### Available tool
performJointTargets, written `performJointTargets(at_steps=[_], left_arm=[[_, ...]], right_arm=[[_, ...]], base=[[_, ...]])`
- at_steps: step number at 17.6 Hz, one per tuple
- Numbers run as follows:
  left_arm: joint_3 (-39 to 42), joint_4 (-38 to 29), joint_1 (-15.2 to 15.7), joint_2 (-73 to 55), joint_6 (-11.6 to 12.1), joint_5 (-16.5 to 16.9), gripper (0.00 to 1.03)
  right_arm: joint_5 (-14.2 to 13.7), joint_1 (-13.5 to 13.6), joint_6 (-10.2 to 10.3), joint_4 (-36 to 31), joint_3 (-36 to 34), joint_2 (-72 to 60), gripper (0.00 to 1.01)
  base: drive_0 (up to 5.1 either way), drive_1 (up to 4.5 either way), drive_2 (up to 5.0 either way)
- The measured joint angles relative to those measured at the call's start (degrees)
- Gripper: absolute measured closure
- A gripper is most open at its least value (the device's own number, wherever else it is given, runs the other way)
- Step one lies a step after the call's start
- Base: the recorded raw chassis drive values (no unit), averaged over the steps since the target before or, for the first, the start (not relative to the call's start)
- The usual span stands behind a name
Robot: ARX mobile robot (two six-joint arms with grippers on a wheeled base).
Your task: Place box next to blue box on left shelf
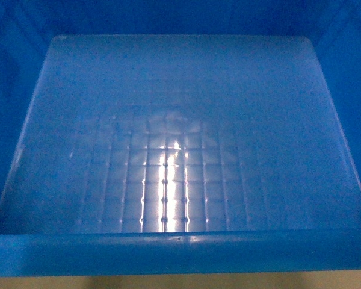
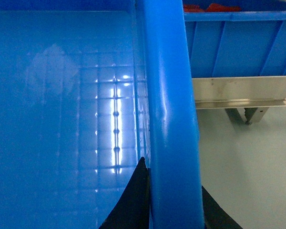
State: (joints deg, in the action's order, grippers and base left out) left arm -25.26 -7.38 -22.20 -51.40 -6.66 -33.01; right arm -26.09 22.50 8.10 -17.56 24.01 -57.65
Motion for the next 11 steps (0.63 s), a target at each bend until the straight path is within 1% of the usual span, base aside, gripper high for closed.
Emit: performJointTargets(at_steps=[10, 11], left_arm=[[0.00, -0.44, 0.00, 0.00, 0.02, -0.09, 0.91], [0.00, -0.42, 0.00, 0.00, 0.02, -0.09, 0.91]], right_arm=[[-0.02, 0.00, -0.04, -0.37, 0.00, 0.00, 0.91], [-0.02, 0.00, -0.02, -0.35, 0.00, 0.00, 0.91]], base=[[0.0, 0.00, 0.0], [0.1, 4.37, -4.3]])
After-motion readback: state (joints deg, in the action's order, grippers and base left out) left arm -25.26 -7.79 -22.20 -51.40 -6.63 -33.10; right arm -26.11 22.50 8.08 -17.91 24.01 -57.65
